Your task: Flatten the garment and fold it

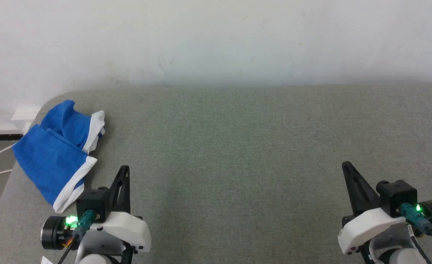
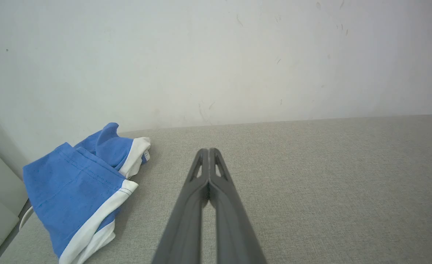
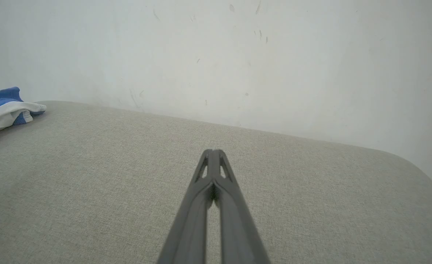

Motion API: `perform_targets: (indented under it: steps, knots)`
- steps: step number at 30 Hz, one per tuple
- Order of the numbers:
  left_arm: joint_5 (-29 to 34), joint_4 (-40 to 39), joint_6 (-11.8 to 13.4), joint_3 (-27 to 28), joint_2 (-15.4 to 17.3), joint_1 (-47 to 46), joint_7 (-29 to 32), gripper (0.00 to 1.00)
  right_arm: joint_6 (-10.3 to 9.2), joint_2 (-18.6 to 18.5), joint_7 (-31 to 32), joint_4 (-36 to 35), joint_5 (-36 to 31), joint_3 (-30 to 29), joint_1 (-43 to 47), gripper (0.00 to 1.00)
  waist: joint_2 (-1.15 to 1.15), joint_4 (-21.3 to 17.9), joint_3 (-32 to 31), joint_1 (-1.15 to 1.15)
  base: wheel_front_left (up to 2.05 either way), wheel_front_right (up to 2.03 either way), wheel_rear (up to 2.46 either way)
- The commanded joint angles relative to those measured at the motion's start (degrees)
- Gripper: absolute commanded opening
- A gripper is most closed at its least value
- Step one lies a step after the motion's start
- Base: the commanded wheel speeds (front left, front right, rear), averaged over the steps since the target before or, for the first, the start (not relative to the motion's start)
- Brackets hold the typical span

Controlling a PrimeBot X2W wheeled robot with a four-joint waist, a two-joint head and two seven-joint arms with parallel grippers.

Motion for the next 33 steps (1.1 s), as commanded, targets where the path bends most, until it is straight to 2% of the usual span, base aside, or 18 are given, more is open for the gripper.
perform_targets:
  steps: [1, 7, 8, 21, 33]
  knots:
    - [0.37, -0.25, 0.38, 0.21, -0.11, 0.35, 0.01, 0.00, -0.11, 0.18, 0.03, -0.30, -0.10, -0.01, -0.83, 0.00, 0.00, 0.00, 0.00, 0.00, 0.00, 0.00, 0.00]
    - [0.37, -0.25, 0.38, 0.21, -0.11, 0.35, 0.01, 0.00, -0.11, 0.18, 0.03, -0.30, -0.10, -0.01, -0.83, 0.00, 0.00, 0.00, 0.00, 0.00, 0.00, 0.00, 0.00]
    - [-0.01, 0.00, 0.00, -0.01, 0.00, 0.00, -0.01, 1.00, 0.00, 0.00, 0.00, 0.00, 0.01, 0.00, -0.01, 1.00, 0.00, 0.00, 0.00, 0.00, 0.00, 0.00, 0.00]
    - [-0.80, 1.04, 0.77, -1.18, 0.00, -0.56, -1.28, 1.00, 0.00, 0.00, -0.72, 0.62, 0.19, 0.21, -0.38, 1.00, 0.00, 0.63, -0.01, 0.00, 0.00, 0.00, 0.00]
    - [-1.69, 1.93, 1.80, -1.81, 0.21, -0.97, -2.75, 1.00, -0.01, 0.02, -1.42, 1.26, 0.28, 0.61, -0.87, 1.00, 0.00, 4.00, -0.05, 0.00, 0.00, 0.00, 0.00]
